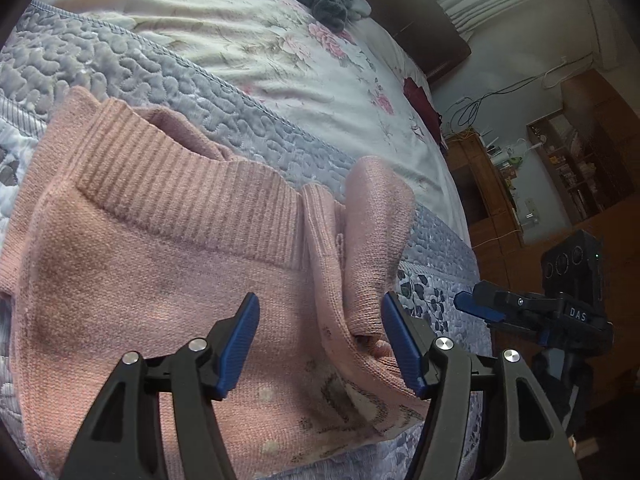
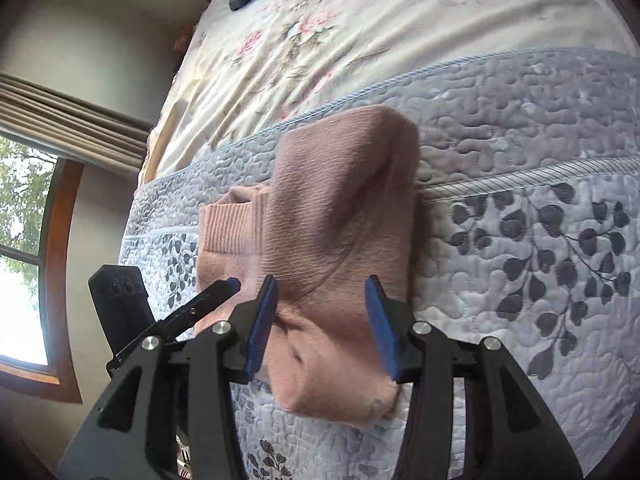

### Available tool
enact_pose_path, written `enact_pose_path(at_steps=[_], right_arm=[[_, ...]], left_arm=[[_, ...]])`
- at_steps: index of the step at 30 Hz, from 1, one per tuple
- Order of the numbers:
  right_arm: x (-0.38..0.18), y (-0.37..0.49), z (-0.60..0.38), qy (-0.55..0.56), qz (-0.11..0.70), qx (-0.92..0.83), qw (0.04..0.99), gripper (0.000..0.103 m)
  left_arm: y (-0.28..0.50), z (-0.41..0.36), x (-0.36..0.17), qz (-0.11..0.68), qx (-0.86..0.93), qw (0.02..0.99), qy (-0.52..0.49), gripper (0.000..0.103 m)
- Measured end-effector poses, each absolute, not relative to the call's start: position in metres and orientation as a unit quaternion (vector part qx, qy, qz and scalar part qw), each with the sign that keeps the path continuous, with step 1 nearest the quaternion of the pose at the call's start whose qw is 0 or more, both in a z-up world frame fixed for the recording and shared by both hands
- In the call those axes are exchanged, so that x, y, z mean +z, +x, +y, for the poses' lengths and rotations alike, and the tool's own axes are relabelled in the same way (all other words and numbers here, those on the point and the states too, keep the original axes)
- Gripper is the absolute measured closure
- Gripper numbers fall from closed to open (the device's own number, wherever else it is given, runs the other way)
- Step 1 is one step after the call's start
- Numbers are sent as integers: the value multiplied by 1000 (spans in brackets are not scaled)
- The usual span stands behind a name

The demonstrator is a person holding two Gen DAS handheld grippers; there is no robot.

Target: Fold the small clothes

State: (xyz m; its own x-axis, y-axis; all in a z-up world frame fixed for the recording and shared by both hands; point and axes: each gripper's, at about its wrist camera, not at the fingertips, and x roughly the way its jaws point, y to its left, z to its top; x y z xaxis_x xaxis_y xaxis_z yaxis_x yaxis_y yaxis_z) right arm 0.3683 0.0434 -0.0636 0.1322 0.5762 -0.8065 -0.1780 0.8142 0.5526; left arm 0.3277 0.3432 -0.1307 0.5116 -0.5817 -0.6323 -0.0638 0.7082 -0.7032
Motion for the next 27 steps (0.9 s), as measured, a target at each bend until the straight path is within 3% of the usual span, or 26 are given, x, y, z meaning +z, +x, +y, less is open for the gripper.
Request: enact_pose_path(at_steps=[16,18,20,27], right_arm=[[-149,324,-26,188,641,207,715,57],[-149,321,-27,190,641,207,714,57],[-149,318,-28,190,641,206,715,57],[-141,304,-29,184,638,205,719,55]], left_arm=[[363,289,-158,505,-168,772,-348,41],[365,283,-156,511,-165,777,-328,49],[365,279,-152,508,-169,785,-312,73],[344,289,-121,458,-210,797,-332,80]])
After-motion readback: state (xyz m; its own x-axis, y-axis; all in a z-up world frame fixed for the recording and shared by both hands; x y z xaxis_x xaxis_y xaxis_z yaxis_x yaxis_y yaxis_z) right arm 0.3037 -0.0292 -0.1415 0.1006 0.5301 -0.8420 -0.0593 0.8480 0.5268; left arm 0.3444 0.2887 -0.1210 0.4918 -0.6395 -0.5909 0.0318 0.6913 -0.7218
